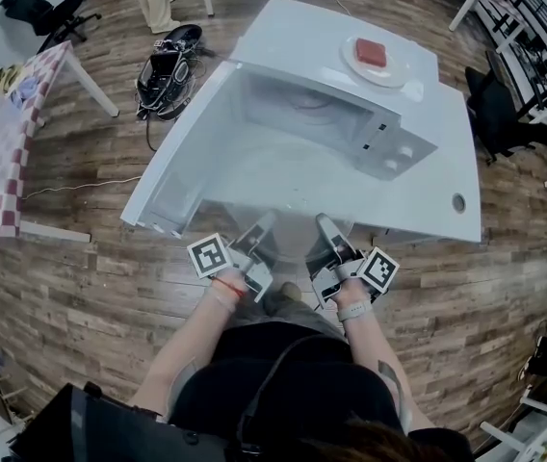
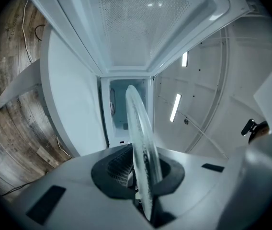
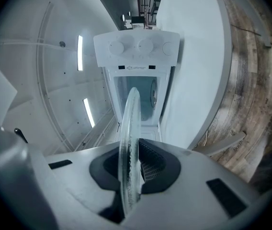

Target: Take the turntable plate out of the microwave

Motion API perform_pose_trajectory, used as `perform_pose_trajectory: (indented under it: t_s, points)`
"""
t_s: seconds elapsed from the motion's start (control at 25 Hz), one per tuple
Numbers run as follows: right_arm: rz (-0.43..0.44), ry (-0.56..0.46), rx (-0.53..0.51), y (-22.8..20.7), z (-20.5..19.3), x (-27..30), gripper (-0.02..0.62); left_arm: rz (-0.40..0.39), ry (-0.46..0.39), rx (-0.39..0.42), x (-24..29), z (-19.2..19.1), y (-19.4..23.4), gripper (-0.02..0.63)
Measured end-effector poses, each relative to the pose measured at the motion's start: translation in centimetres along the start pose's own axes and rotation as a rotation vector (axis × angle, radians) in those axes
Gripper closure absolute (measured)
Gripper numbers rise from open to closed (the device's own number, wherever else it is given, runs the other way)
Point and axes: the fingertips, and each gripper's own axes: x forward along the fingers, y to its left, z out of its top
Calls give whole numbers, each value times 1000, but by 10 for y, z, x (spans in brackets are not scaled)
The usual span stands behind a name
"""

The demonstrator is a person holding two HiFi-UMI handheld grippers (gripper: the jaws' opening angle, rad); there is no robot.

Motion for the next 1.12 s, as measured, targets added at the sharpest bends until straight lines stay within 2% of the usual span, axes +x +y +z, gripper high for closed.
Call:
perform_pose_trajectory:
  t_s: [1.12]
  points:
    - [-10,29,14,-5,1,6,557,4,-38,2,-1,3,4,571]
